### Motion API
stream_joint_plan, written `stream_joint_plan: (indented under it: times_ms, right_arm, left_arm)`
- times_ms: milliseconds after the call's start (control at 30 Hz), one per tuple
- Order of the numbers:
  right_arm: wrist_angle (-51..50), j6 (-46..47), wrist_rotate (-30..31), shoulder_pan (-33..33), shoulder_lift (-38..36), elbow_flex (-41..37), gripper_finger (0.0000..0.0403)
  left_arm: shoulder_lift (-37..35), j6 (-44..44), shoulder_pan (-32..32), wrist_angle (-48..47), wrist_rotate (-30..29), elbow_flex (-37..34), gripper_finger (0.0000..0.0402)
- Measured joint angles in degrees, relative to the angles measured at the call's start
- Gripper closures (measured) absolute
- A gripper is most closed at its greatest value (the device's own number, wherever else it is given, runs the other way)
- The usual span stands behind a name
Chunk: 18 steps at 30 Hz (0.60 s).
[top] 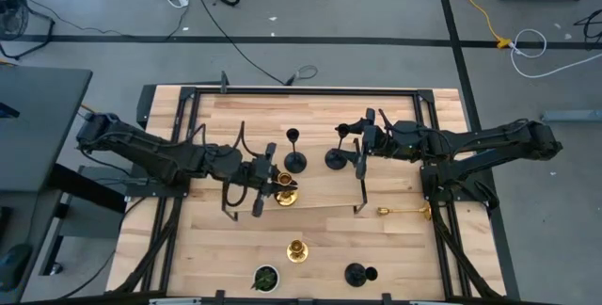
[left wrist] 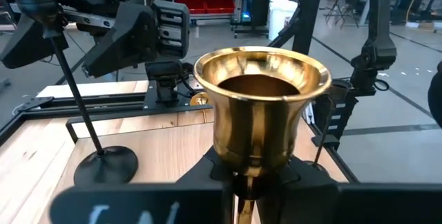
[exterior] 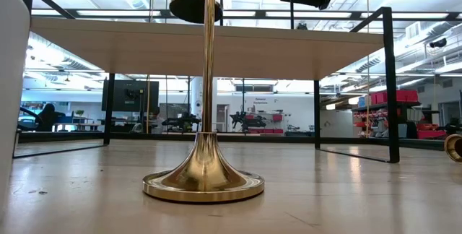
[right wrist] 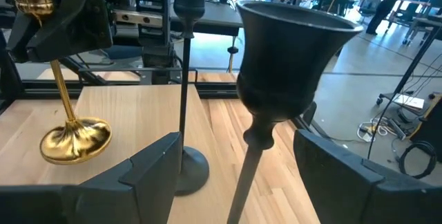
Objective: Pick & Place candle stick holders
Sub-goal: Put the top gold candle holder on the shelf
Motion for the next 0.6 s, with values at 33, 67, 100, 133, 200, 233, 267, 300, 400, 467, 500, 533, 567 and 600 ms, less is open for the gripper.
stream_joint_plan:
  times_ms: [33,67,100,133,200,233,267,300,400,467,500,533,567,600]
  right_arm:
    - [0.0,-0.1,0.0,0.0,0.0,0.0,0.0124]
    - [-0.1,-0.1,0.0,0.0,-0.2,0.0,0.0124]
    - [-0.4,-0.2,0.0,0.0,-0.3,0.0,0.0124]
    - [-0.3,-0.2,0.0,0.0,-0.5,0.0,0.0124]
    - [-0.9,-0.2,0.0,0.0,-1.3,0.0,0.0124]
    - [-0.9,-0.2,0.0,0.0,-1.6,0.0,0.0124]
    - [-1.2,-0.2,0.0,0.0,-2.0,0.0,0.0124]
    - [-1.8,-0.2,0.0,0.0,-2.4,0.0,0.0124]
    - [-3.0,-0.2,0.0,0.0,-3.5,0.0,0.0124]
    - [-3.1,-0.1,0.0,0.0,-4.0,0.0,0.0124]
    - [-3.8,-0.1,0.0,0.0,-4.4,0.0,0.0124]
    - [-3.9,0.0,0.0,0.0,-4.5,0.0,0.0124]
    - [-3.7,0.0,0.0,0.0,-4.6,0.0,0.0124]
    - [-4.2,0.0,0.0,0.0,-4.7,0.0,0.0124]
  left_arm:
    - [0.0,0.0,0.0,0.1,0.0,0.0,0.0376]
    - [0.0,0.0,0.0,0.2,0.0,0.0,0.0376]
    - [0.0,0.0,0.0,0.2,-0.1,0.0,0.0376]
    - [0.0,0.0,0.0,0.3,-0.2,0.0,0.0376]
    - [0.0,0.0,0.0,0.4,-0.2,0.0,0.0376]
    - [0.4,0.0,0.0,0.7,-0.2,0.0,0.0376]
    - [0.7,0.1,0.0,1.1,-0.2,0.0,0.0376]
    - [0.9,0.3,0.0,0.8,-0.2,0.0,0.0376]
    - [2.6,0.9,0.3,3.4,-0.4,0.0,0.0376]
    - [3.6,1.2,0.5,3.8,-0.4,0.0,0.0376]
    - [3.9,1.2,0.8,3.5,-0.4,0.0,0.0376]
    - [4.1,1.2,1.0,3.4,-0.4,0.0,0.0376]
    - [4.2,1.2,1.1,3.4,-0.4,0.0,0.0376]
    - [4.1,1.2,1.2,3.6,-0.4,0.0,0.0376]
